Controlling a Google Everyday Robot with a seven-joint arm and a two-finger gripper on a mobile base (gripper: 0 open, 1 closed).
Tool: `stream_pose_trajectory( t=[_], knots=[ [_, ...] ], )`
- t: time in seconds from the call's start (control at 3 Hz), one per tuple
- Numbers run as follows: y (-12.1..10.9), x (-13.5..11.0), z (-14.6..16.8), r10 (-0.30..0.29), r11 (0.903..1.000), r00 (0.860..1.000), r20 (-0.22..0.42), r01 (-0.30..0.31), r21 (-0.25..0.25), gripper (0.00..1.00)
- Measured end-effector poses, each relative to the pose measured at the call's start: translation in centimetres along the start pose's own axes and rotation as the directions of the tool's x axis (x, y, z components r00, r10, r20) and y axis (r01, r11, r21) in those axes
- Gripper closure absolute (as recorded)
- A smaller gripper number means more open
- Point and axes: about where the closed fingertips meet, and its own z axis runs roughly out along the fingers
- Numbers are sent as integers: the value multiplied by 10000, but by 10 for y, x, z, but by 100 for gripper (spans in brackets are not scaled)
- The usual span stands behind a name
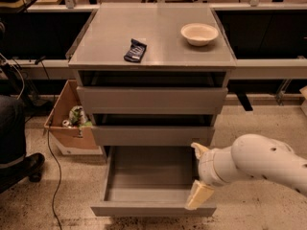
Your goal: Close bottom drawer
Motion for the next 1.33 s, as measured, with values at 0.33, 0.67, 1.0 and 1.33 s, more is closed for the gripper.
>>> stream_pose_trajectory(
  t=[0.33,0.67,1.0,1.33],
  knots=[
    [21,8,43,22,9998,9982,602,-9,-214,0],
    [21,8,43,22,9998,9982,603,-9,-215,0],
    [19,10,59,169,9994,9971,745,-148,-298,0],
    [15,13,99,228,9991,9946,1017,-189,-388,0]
  ],
)
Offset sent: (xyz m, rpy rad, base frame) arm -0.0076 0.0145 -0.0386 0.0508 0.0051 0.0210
